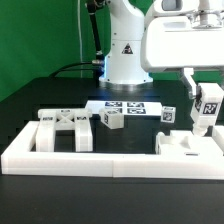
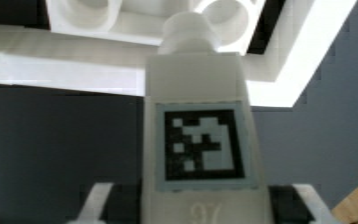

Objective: Assemble chair

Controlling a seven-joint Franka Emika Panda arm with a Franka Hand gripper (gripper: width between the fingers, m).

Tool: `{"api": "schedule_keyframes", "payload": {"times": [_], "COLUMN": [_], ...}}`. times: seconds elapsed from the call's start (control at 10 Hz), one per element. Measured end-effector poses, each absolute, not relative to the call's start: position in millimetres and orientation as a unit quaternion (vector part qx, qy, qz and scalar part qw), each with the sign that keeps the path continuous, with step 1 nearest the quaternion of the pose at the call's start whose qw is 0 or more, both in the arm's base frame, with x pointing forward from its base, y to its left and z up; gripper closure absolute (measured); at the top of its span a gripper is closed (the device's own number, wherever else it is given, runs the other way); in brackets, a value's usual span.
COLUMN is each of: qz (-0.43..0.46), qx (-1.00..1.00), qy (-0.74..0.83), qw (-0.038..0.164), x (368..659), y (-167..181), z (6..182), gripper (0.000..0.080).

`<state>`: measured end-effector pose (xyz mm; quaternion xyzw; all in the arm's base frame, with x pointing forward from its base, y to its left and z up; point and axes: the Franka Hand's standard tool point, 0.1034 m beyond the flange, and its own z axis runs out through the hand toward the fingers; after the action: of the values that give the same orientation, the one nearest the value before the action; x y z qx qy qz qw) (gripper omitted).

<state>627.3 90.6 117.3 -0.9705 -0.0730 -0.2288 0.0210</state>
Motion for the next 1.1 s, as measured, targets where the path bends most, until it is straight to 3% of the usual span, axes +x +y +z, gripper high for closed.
{"api": "schedule_keyframes", "payload": {"times": [0.6,1.1], "qz": [-0.233,-0.232], "qx": [-0.969,-0.969], "qy": [-0.079,-0.078], "qw": [0.029,0.033], "x": [649,643], "y": [95,98], "z": [105.1,101.2], "gripper": [0.0508,0.0508]}}
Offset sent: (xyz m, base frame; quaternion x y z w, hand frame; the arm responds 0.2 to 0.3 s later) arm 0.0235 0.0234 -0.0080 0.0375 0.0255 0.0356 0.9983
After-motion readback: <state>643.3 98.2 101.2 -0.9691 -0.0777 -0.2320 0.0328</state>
